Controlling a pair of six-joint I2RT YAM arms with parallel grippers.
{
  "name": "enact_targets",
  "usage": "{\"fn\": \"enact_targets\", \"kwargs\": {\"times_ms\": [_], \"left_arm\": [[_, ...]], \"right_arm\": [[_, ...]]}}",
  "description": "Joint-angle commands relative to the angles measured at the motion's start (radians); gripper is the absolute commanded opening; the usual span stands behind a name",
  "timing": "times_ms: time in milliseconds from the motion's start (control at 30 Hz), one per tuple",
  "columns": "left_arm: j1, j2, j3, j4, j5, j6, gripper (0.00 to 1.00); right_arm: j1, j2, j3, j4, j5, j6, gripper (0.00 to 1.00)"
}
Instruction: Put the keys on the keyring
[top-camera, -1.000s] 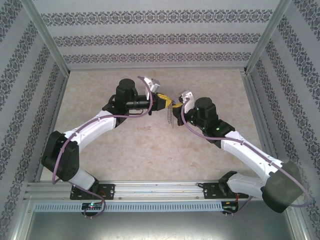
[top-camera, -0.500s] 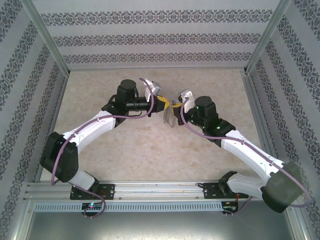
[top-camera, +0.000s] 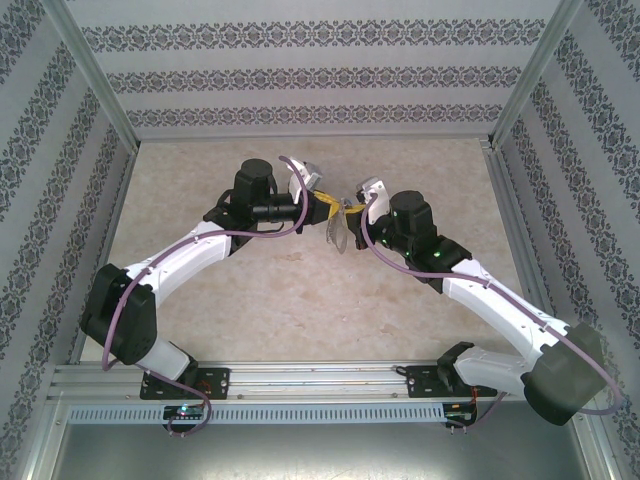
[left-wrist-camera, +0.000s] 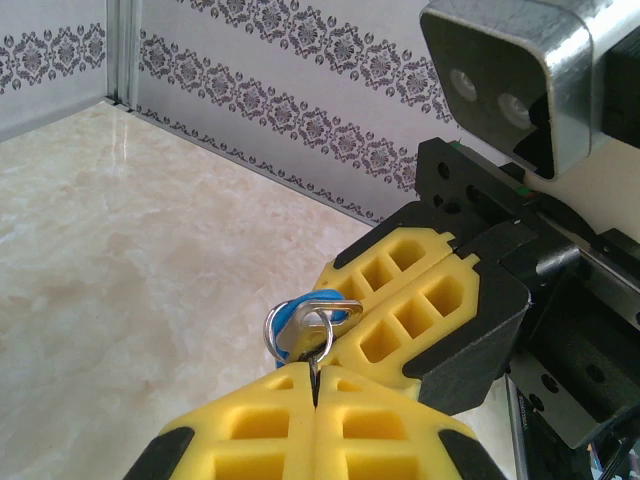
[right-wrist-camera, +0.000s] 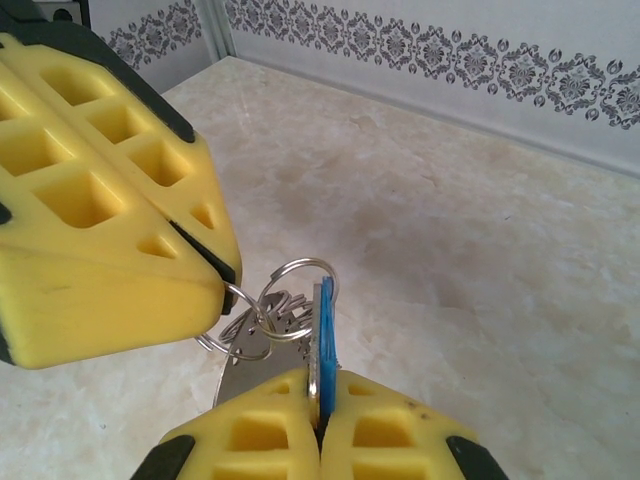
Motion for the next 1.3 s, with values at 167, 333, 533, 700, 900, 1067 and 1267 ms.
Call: {"fn": "enact_targets", "kwargs": {"times_ms": [167,333,533,700,900,1067,1267], "left_arm": [[-0.018,-0.034,0.008,0.003,0.01,0.017,0.0],[-0.019,-0.034,0.008,0.005,0.01,0.014,0.0],[-0.018,-0.035,0.01,0.006,0.013,0.01,0.0],[-0.018,-0.028,0.012,0.009,0.016,0.008,0.0],[-0.018,-0.026,0.014,0.011,0.017,0.005,0.0],[-0.018,-0.021,0.014,0.014,0.017,0.004,0.0],[-0.018,-0.017,0.017,0.011,0.013,0.009,0.0]], "right_arm": [[-0.024,-0.02,-0.024,0.024,0.078,-0.002,0.0],[-0.035,-0.03,-0.034,0.022,0.074,0.004,0.0],[-0.038,-0.028,-0.024,0.021,0.059,0.007,0.0],[-0.016,-0.011,0.005,0.024,0.033,0.009,0.0],[0.021,0.028,0.038,0.03,0.033,0.002,0.0],[0.031,0.047,0.05,0.039,0.027,0.006,0.0],[0.031,0.038,0.054,0.012,0.067,-0.018,0.0]]}}
